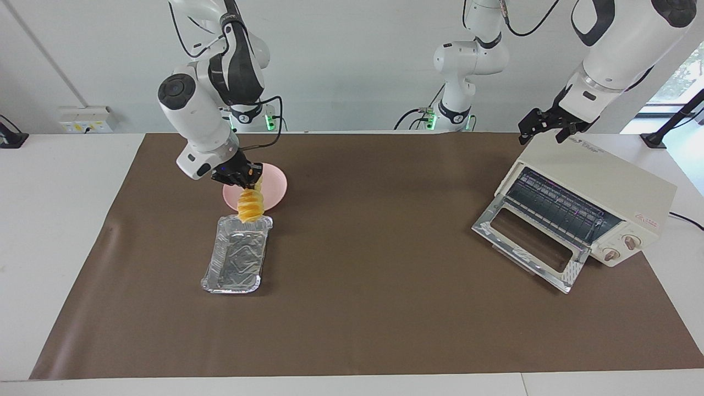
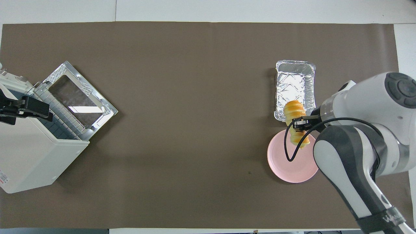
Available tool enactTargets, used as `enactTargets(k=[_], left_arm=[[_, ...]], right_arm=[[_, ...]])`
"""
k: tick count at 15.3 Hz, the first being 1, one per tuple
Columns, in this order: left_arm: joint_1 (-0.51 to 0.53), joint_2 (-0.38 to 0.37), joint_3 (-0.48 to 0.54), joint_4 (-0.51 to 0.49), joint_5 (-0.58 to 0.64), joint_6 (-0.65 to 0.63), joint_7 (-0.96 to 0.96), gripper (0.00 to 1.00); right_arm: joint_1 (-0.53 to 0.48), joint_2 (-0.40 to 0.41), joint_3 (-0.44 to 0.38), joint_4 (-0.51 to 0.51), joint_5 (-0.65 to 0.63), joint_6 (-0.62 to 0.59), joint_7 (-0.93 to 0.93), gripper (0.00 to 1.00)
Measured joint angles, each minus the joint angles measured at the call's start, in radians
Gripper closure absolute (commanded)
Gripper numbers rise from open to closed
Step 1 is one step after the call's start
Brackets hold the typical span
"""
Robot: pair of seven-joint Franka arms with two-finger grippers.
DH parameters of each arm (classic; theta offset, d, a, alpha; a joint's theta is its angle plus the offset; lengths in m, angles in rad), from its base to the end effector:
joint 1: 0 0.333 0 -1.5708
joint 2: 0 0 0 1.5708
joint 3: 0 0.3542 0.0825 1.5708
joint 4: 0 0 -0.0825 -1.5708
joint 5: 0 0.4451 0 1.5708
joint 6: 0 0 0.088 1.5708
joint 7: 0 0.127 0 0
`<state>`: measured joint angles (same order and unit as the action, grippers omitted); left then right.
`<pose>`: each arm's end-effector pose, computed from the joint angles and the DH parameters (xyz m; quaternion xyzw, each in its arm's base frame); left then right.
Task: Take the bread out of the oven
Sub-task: 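Lift the bread rolls and move them onto the pink plate, then lower the bread rolls onto the plate and open the right gripper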
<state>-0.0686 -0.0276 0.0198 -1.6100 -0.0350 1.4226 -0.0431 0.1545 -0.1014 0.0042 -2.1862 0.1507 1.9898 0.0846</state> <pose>0.5845 -0.0332 0.6274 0.9966 -0.0041 -0.0805 0.0140 0.5416 0.0989 0.4127 -0.9966 -0.0030 0.0551 0.0608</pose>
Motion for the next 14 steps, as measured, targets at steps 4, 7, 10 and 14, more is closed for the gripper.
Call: enactTargets(k=[4,7,10,14], left_arm=[[0.000,0.000,0.000,0.000,0.000,0.000,0.000,0.00],[0.000,0.000,0.000,0.000,0.000,0.000,0.000,0.00],[0.000,0.000,0.000,0.000,0.000,0.000,0.000,0.00],[0.000,0.000,0.000,0.000,0.000,0.000,0.000,0.00]], right_arm=[[0.010,-0.133,0.003,-0.228,0.000,0.064,0.000,1.00],[0.009,-0.186,0.002,-0.327,0.000,0.102,0.000,1.00],[0.009,-0.216,0.002,-0.392,0.000,0.141,0.000,1.00],[0.009,-0.219,0.002,-0.419,0.000,0.189,0.000,1.00]])
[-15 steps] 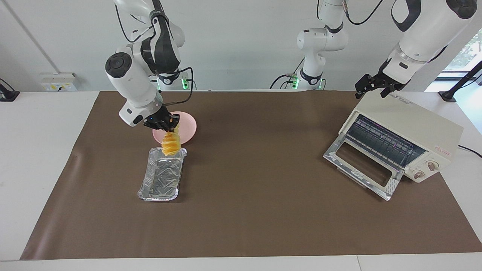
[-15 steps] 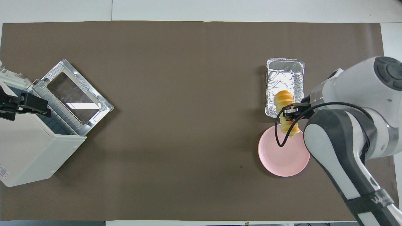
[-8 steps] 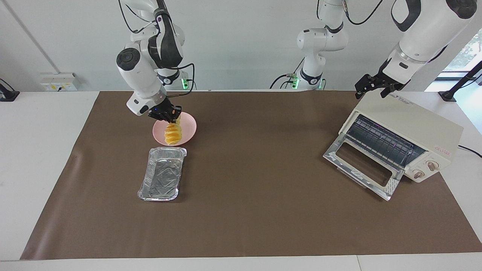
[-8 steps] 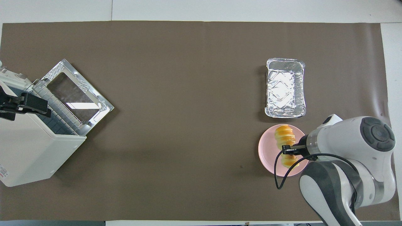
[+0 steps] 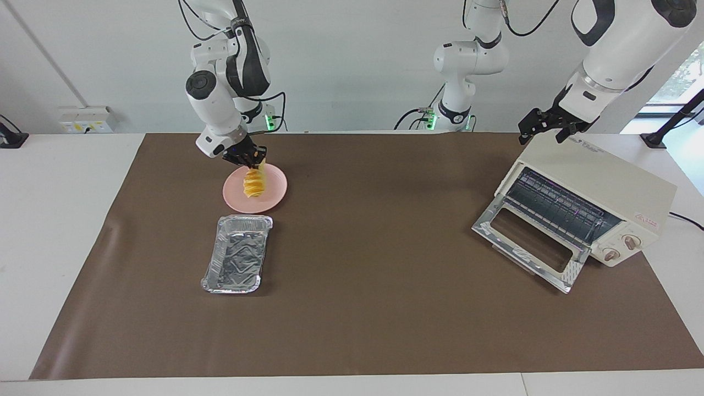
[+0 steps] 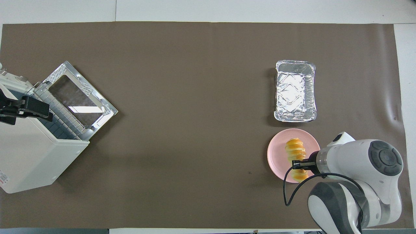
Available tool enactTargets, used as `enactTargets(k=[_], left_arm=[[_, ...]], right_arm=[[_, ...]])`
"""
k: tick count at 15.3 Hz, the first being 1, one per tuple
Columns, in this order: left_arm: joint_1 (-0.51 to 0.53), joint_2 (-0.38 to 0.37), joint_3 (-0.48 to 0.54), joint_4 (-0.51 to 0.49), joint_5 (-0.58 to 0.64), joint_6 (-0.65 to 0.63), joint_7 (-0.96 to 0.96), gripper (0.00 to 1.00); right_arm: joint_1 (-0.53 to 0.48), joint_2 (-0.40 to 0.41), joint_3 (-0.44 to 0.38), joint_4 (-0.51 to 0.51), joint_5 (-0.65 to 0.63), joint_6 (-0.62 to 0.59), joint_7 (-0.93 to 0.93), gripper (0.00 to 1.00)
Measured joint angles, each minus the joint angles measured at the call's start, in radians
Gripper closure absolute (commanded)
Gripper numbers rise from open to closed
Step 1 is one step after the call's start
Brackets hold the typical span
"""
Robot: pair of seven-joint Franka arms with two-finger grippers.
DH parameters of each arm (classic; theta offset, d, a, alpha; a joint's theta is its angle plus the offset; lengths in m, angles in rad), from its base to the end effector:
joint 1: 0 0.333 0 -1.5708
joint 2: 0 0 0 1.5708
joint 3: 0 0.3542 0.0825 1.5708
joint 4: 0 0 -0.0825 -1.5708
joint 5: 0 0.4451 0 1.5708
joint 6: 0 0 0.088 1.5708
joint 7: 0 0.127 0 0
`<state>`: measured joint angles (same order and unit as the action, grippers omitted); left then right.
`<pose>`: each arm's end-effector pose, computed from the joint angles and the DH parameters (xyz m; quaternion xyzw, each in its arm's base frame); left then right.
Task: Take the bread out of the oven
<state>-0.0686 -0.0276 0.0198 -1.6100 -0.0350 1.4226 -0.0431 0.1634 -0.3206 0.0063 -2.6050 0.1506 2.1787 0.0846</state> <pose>0.5845 -0.0332 0.6274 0.9966 -0.0041 -0.0805 0.0140 0.4241 0.0808 0.3310 -0.9969 0.0040 0.0596 0.0513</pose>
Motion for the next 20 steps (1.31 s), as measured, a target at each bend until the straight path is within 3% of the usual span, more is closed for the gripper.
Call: enactTargets(k=[5,6,8,9,14,20], left_arm=[[0.000,0.000,0.000,0.000,0.000,0.000,0.000,0.00],[0.000,0.000,0.000,0.000,0.000,0.000,0.000,0.00],[0.000,0.000,0.000,0.000,0.000,0.000,0.000,0.00],[0.000,0.000,0.000,0.000,0.000,0.000,0.000,0.00],[0.000,0.000,0.000,0.000,0.000,0.000,0.000,0.00],[0.000,0.000,0.000,0.000,0.000,0.000,0.000,0.00]], right_arm=[[-0.001,0.023,-0.001,-0.024,0.000,0.043,0.000,1.00],[-0.001,0.029,-0.001,-0.027,0.000,0.043,0.000,0.79],[-0.003,0.035,-0.001,-0.031,0.000,0.043,0.000,0.18],[-0.006,0.036,-0.001,-0.032,0.000,0.043,0.000,0.00],[-0.014,0.038,-0.001,-0.003,0.000,0.037,0.000,0.00],[-0.051,0.048,-0.003,0.203,0.000,-0.114,0.000,0.00]])
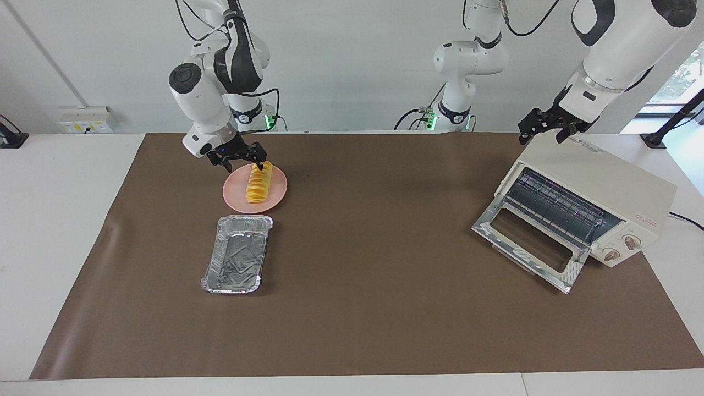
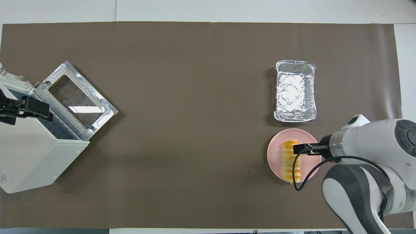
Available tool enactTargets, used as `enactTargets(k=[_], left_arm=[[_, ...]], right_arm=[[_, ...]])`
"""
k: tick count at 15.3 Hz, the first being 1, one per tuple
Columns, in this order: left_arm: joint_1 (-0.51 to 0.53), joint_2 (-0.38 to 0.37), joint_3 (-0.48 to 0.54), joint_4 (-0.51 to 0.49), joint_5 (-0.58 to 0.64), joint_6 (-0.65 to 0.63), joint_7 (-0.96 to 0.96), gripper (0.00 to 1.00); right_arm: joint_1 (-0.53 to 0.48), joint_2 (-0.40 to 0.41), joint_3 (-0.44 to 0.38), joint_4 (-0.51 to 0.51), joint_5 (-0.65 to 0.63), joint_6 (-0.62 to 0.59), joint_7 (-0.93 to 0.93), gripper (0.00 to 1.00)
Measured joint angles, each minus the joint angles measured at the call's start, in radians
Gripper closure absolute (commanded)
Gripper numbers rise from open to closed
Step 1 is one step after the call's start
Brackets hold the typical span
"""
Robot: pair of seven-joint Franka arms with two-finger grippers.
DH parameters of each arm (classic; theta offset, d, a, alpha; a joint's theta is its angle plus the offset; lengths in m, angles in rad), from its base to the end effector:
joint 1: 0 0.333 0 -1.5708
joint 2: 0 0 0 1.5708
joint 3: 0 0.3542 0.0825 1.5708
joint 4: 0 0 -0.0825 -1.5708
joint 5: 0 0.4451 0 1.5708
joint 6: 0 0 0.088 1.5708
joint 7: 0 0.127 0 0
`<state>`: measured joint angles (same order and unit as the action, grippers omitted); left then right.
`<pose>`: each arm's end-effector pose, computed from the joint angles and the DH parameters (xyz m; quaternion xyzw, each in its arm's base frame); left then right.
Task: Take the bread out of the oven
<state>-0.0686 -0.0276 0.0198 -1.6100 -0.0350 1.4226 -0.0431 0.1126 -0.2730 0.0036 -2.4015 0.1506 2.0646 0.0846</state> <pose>0.5845 -0.0332 0.6274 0.9966 -0.0041 -0.0805 0.0140 0.4809 0.0667 0.3991 -0.9972 0.0221 0.0381 0.0611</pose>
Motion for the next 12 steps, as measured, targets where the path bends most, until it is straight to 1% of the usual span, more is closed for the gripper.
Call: enactTargets(k=[2,6,12], left_arm=[[0.000,0.000,0.000,0.000,0.000,0.000,0.000,0.00],[0.000,0.000,0.000,0.000,0.000,0.000,0.000,0.00],[0.000,0.000,0.000,0.000,0.000,0.000,0.000,0.00]], right_arm=[[-0.017,0.026,-0.001,0.059,0.000,-0.003,-0.012,0.00],[-0.041,0.105,-0.002,0.178,0.000,0.002,-0.047,0.00],[-0.045,0.264,-0.003,0.375,0.000,0.022,-0.050,0.00]])
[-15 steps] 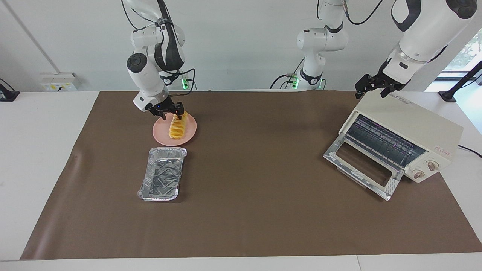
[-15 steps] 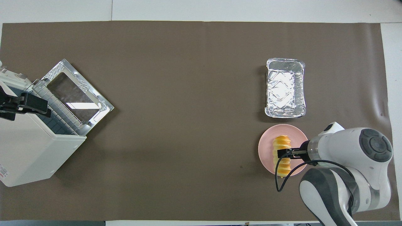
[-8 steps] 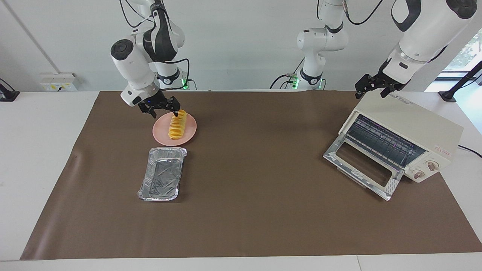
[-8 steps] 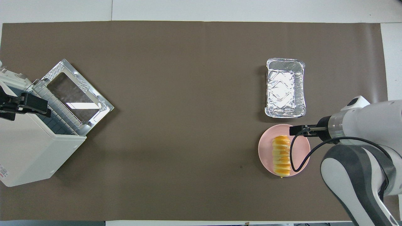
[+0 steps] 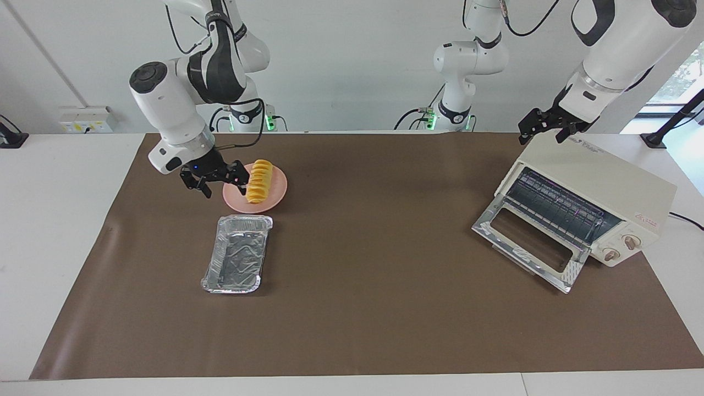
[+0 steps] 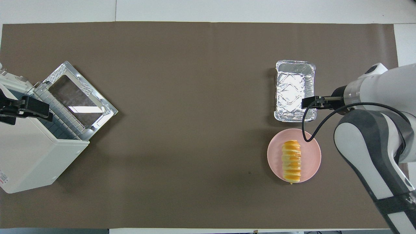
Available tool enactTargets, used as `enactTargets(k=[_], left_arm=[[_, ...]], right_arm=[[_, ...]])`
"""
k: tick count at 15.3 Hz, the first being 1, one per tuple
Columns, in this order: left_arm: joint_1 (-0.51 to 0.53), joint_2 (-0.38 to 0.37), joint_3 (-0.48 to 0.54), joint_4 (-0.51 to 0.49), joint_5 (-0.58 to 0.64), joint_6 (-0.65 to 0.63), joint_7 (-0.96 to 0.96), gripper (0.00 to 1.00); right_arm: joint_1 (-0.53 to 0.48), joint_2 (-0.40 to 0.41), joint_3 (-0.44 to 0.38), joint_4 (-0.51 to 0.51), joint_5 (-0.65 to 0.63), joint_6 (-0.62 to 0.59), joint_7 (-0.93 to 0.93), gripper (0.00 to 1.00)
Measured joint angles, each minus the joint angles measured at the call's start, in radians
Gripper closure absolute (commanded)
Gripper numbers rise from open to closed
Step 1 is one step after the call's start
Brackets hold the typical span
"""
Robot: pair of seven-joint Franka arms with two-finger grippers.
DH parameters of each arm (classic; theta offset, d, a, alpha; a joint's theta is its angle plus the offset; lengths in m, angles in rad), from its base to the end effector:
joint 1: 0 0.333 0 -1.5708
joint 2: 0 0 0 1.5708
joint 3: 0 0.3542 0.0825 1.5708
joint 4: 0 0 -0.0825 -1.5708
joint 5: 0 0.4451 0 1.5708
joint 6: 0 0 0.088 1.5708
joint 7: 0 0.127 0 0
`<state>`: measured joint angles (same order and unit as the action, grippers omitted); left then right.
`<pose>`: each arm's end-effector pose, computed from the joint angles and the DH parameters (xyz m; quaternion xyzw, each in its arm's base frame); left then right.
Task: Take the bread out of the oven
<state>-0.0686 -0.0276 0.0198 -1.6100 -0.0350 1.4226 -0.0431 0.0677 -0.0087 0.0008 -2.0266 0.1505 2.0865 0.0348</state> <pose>0.5845 -0.0332 0.6274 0.9966 -0.0041 -0.0805 0.0140 0.6111 0.0520 0.4499 -0.9970 0.0180 -0.0307 0.0683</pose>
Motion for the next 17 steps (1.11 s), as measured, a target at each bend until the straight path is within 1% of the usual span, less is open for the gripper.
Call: enactTargets(k=[2,5,9,11,15,17], left_arm=[[0.000,0.000,0.000,0.000,0.000,0.000,0.000,0.00],[0.000,0.000,0.000,0.000,0.000,0.000,0.000,0.00],[0.000,0.000,0.000,0.000,0.000,0.000,0.000,0.00],[0.000,0.000,0.000,0.000,0.000,0.000,0.000,0.00],[0.000,0.000,0.000,0.000,0.000,0.000,0.000,0.00],[0.000,0.000,0.000,0.000,0.000,0.000,0.000,0.00]], right_arm=[[-0.002,0.032,-0.001,0.042,0.000,-0.001,0.000,0.00],[-0.015,0.044,-0.002,0.085,-0.006,-0.039,0.000,0.00],[-0.035,0.048,-0.004,0.200,-0.097,-0.169,0.000,0.00],[-0.035,0.042,-0.005,0.261,-0.106,-0.239,0.000,0.00],[-0.035,0.013,-0.006,0.372,-0.133,-0.439,0.000,0.00],[-0.038,0.006,-0.009,0.394,-0.145,-0.475,0.000,0.00]])
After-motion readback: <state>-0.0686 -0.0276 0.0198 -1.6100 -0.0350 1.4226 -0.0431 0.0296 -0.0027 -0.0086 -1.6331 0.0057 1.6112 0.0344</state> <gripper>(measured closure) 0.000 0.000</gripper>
